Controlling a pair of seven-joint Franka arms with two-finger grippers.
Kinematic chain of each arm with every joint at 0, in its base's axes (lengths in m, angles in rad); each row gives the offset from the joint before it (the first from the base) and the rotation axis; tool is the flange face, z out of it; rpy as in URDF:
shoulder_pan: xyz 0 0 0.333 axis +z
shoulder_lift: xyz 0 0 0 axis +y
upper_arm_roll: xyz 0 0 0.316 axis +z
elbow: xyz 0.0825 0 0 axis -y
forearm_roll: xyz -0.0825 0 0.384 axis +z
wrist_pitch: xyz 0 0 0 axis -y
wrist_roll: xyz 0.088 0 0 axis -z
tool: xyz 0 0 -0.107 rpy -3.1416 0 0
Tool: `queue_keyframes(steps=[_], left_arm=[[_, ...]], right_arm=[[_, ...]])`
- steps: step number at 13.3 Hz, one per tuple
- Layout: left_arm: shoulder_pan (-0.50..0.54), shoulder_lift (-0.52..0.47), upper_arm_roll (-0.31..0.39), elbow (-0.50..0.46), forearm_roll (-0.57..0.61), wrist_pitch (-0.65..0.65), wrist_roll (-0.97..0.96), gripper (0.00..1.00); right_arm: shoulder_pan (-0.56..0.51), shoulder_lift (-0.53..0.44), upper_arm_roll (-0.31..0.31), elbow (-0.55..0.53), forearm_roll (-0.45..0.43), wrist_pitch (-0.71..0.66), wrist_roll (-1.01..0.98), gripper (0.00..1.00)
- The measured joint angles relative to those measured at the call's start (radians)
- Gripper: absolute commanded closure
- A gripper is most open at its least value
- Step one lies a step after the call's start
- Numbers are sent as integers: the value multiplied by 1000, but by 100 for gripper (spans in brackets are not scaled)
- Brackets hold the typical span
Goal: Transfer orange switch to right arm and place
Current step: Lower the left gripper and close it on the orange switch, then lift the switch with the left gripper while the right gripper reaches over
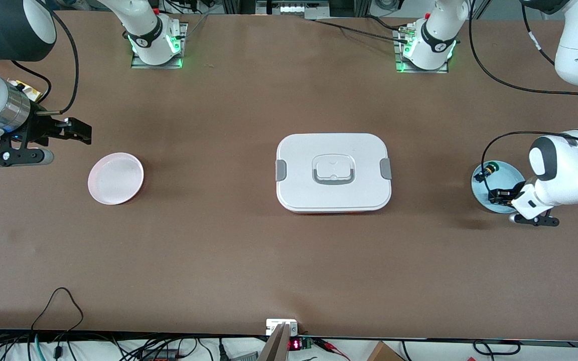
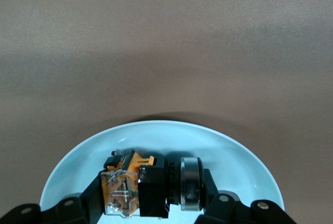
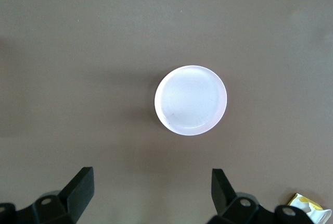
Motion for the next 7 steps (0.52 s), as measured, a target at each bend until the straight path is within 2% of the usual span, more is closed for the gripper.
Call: queue_keyframes(steps=[3, 7], left_arm=[[1, -34, -23, 18, 0, -83, 1, 88], [0, -124, -108, 110, -17, -411, 1, 88]], right_arm=[[0, 0, 0, 0, 0, 0, 0, 0], [0, 0, 0, 0, 0, 0, 0, 0]])
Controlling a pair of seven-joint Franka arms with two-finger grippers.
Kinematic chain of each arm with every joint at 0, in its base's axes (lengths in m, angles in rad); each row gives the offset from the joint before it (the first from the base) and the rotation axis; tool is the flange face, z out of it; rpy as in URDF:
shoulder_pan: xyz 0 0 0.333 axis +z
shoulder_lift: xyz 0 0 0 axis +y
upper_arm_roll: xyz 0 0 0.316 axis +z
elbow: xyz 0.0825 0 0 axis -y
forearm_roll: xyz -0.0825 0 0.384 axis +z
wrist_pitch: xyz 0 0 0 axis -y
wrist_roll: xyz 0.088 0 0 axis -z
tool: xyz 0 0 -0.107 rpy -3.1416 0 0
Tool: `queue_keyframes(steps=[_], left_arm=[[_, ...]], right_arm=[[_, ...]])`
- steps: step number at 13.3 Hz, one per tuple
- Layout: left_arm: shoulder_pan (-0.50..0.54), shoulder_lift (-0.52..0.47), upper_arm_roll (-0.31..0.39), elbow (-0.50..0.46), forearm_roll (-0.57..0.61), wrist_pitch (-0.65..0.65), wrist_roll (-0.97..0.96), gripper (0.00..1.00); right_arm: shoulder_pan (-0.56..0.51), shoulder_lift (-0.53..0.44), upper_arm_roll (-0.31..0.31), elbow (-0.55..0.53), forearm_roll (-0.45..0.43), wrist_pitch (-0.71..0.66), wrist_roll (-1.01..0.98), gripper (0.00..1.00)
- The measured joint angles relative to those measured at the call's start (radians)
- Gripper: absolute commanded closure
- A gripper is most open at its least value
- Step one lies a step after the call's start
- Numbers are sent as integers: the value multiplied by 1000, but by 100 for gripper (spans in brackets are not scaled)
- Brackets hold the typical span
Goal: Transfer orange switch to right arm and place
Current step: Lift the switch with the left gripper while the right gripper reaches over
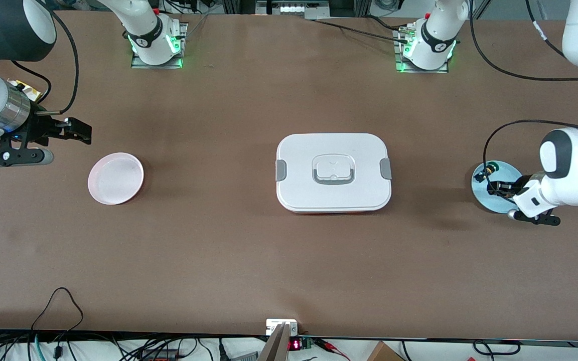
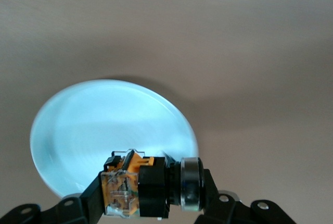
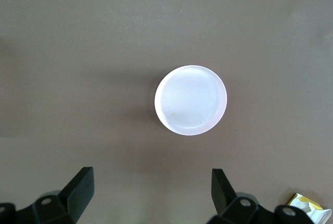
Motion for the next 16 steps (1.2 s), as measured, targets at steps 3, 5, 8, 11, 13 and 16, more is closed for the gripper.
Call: queue_keyframes(steps=[3, 5, 8, 11, 13, 16], left_arm=[[-2, -22, -48, 121, -115, -261, 37, 88], [-2, -22, -91, 189, -197, -388, 72, 88], [-4, -22, -139, 238, -400, -489, 83, 88], [-6, -21, -182, 243, -693, -514, 101, 89], [-13, -19, -239, 244, -823, -471, 119, 89], [-16, -19, -406, 244, -906, -327, 230, 89]], right_arm=[[0, 0, 0, 0, 0, 0, -1, 0], [0, 1, 0, 0, 0, 0, -1, 0], [1, 8, 1, -5, 21, -3, -1, 0], [5, 15, 2, -6, 124, -4, -1, 0], [6, 21, 2, -7, 200, -6, -1, 0], [6, 49, 2, -11, 295, -15, -1, 0]])
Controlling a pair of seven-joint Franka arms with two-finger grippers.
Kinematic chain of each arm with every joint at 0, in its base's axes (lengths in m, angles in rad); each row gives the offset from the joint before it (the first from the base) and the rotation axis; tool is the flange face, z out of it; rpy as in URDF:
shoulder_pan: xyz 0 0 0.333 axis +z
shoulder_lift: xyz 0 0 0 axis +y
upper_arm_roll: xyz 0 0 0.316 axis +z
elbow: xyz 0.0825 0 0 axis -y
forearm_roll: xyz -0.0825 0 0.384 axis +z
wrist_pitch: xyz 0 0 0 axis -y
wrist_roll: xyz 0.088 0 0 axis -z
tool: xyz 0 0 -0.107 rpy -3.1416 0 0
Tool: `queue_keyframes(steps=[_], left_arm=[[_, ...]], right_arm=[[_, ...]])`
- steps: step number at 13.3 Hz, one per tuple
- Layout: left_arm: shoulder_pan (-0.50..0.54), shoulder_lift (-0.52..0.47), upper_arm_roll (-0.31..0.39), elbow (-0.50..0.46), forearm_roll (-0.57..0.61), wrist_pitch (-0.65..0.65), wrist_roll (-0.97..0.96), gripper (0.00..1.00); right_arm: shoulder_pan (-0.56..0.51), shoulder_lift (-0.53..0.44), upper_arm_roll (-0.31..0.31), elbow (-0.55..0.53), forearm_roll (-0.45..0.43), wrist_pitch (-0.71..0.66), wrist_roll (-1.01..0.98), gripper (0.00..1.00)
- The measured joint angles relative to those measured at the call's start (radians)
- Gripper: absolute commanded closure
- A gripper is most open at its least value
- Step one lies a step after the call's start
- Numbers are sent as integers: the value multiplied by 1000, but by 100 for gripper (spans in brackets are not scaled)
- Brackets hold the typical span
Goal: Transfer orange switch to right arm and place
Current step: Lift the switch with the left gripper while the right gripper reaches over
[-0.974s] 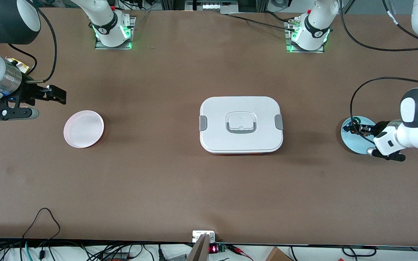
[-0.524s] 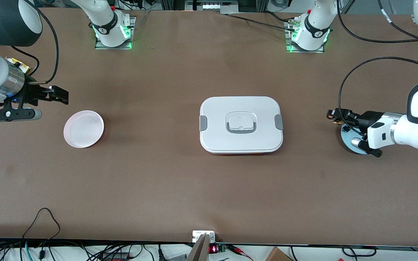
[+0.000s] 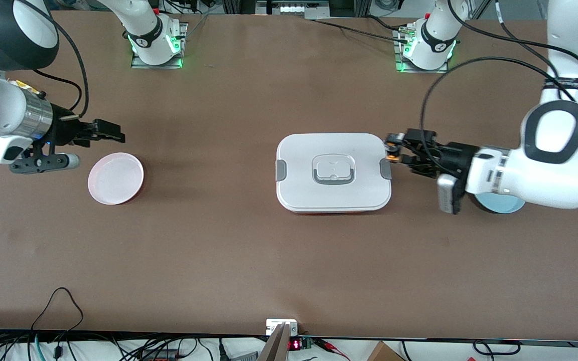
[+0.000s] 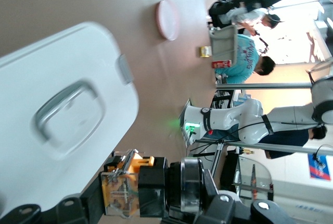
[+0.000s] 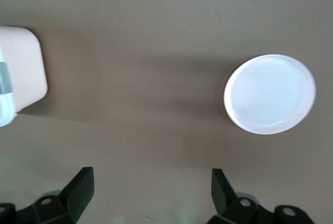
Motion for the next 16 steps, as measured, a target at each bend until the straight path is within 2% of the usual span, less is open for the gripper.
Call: queue_keyframes(steps=[2, 6, 9, 12, 14, 16], left_arm=[[-5, 0, -87, -1, -72, 113, 134, 89], [-40, 10, -186, -18, -188, 334, 435, 89], [-146, 32, -197, -34, -270, 517, 691, 93], [-233, 60, -198, -54, -406, 684, 908, 94], [-269, 70, -198, -59, -451, 750, 976, 94], [-278, 75, -198, -59, -454, 760, 989, 94]], right_arm=[[0, 23, 0, -2, 84, -12, 0, 0], [4, 68, 2, -3, 288, -24, 0, 0], [7, 98, 3, -8, 463, -58, 1, 0], [-17, 116, 1, -47, 652, -78, 1, 0], [-45, 123, -1, -71, 731, -91, 1, 0], [-71, 126, -3, -140, 863, -99, 1, 0]])
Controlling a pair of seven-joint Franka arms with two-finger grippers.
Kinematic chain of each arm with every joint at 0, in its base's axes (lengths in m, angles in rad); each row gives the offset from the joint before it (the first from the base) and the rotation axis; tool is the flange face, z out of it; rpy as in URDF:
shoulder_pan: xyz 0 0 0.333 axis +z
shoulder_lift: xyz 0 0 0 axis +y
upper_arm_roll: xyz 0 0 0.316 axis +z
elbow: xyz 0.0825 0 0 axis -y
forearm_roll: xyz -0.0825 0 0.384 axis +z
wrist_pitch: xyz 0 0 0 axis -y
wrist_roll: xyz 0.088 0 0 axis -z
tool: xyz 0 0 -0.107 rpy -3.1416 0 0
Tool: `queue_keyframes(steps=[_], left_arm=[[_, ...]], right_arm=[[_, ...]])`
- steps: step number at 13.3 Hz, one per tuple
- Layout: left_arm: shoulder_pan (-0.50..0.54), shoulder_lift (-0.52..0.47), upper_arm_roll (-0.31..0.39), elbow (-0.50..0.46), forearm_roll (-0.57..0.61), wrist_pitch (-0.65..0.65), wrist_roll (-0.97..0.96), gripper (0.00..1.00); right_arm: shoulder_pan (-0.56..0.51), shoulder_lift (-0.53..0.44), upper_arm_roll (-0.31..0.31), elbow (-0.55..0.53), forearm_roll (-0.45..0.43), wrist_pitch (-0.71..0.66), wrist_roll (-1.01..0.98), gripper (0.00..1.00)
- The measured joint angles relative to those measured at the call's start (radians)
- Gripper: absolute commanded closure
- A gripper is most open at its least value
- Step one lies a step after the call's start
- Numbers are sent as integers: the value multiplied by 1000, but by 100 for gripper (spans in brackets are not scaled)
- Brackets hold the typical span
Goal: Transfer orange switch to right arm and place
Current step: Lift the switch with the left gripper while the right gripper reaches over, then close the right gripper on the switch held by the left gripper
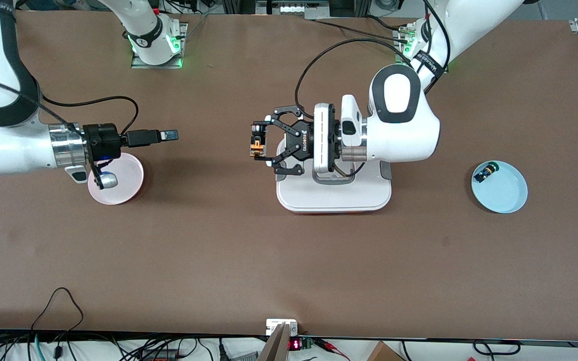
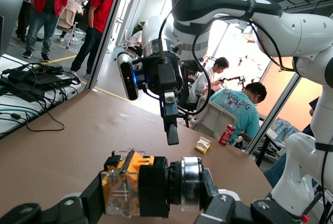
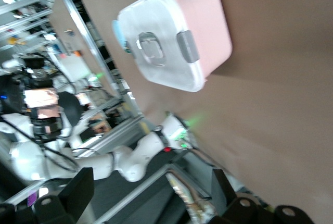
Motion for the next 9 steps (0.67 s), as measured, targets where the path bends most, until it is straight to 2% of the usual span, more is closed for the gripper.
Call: queue_keyframes(steps=[4, 9], left_arm=[[-6, 1, 0, 0, 0, 0, 5, 94], [-8, 1, 0, 0, 0, 0, 9, 94]], right_arm=[[-15, 13, 0, -103, 171, -2, -2, 0], [19, 14, 6, -141, 370, -4, -1, 0]])
